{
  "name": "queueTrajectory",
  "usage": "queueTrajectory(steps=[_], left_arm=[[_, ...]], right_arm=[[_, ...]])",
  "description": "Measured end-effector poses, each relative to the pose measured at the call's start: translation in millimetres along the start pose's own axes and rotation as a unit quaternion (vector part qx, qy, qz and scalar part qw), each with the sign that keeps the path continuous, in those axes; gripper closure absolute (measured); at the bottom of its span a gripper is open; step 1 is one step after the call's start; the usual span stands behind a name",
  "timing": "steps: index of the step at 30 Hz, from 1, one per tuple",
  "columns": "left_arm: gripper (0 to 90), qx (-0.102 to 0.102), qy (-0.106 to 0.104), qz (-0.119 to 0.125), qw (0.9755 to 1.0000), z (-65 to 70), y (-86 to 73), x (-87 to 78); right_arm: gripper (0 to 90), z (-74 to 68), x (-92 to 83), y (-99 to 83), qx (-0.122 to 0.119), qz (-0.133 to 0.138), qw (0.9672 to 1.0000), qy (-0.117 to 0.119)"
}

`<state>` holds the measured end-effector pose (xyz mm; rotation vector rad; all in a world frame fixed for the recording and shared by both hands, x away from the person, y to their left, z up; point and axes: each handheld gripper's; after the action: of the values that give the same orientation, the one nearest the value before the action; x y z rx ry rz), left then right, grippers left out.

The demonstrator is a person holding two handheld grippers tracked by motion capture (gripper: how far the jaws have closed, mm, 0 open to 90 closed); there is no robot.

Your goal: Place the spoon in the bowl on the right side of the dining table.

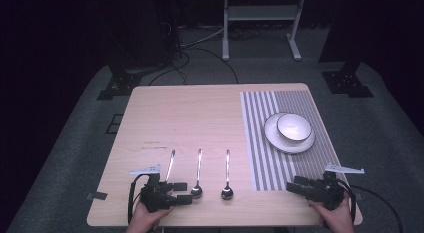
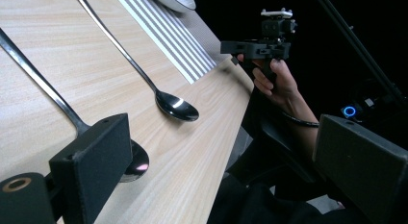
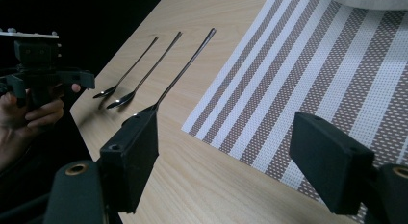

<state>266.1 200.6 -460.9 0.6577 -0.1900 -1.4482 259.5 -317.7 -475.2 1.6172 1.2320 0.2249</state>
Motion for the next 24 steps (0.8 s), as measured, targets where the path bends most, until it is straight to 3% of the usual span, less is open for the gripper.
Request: queueTrajectory(steps=[11,24], left_arm=[[5.1,-0.002,0.000,-0.006,1.0000,-0.5,0.1,3.6],[5.1,0.000,-0.005,-0.015,0.9999,-0.1,-0.4,8.9]], right_arm=[[24.3,-2.4,3.1,5.1,-0.007,-0.009,0.9999,0.002],[24.3,-7.9,19.7,10.3,-0.014,-0.022,0.9996,0.015]])
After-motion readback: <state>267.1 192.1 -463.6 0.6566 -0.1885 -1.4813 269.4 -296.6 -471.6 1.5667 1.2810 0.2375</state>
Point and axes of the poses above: each handheld gripper's, and its own axes: x roughly forward along the jaws, y roughly out of its top, z roughly to its right, and after that the axes turned 12 degrees about -x, right-handed
